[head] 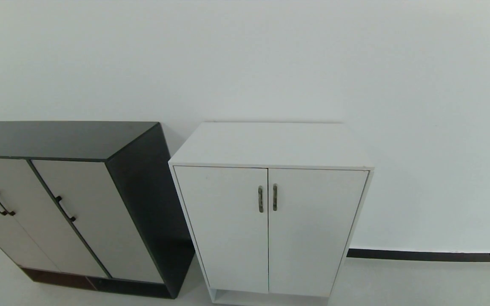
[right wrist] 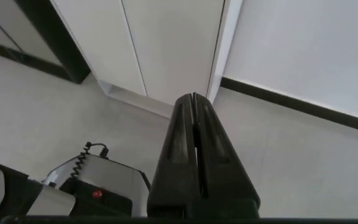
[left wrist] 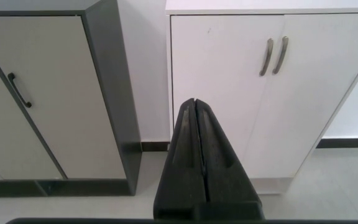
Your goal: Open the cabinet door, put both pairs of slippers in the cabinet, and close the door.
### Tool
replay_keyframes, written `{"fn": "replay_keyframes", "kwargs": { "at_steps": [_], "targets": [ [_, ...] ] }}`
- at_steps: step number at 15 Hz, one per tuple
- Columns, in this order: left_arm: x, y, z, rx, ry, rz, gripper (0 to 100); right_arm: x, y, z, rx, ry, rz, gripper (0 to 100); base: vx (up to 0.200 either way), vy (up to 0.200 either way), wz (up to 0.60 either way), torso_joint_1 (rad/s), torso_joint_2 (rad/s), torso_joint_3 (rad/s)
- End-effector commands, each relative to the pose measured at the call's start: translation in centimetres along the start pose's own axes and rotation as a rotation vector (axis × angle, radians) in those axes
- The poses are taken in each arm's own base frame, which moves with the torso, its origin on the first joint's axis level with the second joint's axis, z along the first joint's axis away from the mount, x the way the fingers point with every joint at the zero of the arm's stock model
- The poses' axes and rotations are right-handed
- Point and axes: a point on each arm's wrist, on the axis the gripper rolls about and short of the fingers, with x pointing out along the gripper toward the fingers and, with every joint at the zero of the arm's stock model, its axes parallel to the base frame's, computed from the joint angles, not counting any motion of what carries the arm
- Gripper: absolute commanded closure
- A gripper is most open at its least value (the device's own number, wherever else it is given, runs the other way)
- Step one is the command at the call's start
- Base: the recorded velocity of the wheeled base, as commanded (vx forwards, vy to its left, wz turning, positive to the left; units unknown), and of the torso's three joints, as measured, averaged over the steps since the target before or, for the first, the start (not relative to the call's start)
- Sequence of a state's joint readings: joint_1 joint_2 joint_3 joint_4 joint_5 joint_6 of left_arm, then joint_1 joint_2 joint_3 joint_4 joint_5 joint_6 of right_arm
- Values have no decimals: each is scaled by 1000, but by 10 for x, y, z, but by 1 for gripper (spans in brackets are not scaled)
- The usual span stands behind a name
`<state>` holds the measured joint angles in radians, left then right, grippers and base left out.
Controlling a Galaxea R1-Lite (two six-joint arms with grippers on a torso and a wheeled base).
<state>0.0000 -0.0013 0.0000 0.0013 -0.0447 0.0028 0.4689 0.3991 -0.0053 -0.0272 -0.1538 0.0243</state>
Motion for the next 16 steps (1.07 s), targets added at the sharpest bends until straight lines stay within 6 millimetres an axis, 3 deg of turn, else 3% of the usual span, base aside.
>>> {"fn": "replay_keyframes", "kwargs": {
  "at_steps": [1, 3, 5, 10, 16],
  "targets": [
    [0, 0, 0, 0, 2, 0, 100, -1, 0, 0, 4, -17, 9, 100, 0, 0, 0, 0, 0, 0],
    [0, 0, 0, 0, 2, 0, 100, -2, 2, -4, -50, 6, 101, 100, 0, 0, 0, 0, 0, 0],
    [0, 0, 0, 0, 2, 0, 100, -3, 1, -5, 3, 4, -37, 100, 0, 0, 0, 0, 0, 0],
    [0, 0, 0, 2, 2, 0, 100, -19, 4, -11, 71, -203, -290, 100, 0, 0, 0, 0, 0, 0],
    [0, 0, 0, 0, 2, 0, 100, -28, 8, -17, 71, -342, -368, 100, 0, 0, 0, 0, 0, 0]
  ]
}}
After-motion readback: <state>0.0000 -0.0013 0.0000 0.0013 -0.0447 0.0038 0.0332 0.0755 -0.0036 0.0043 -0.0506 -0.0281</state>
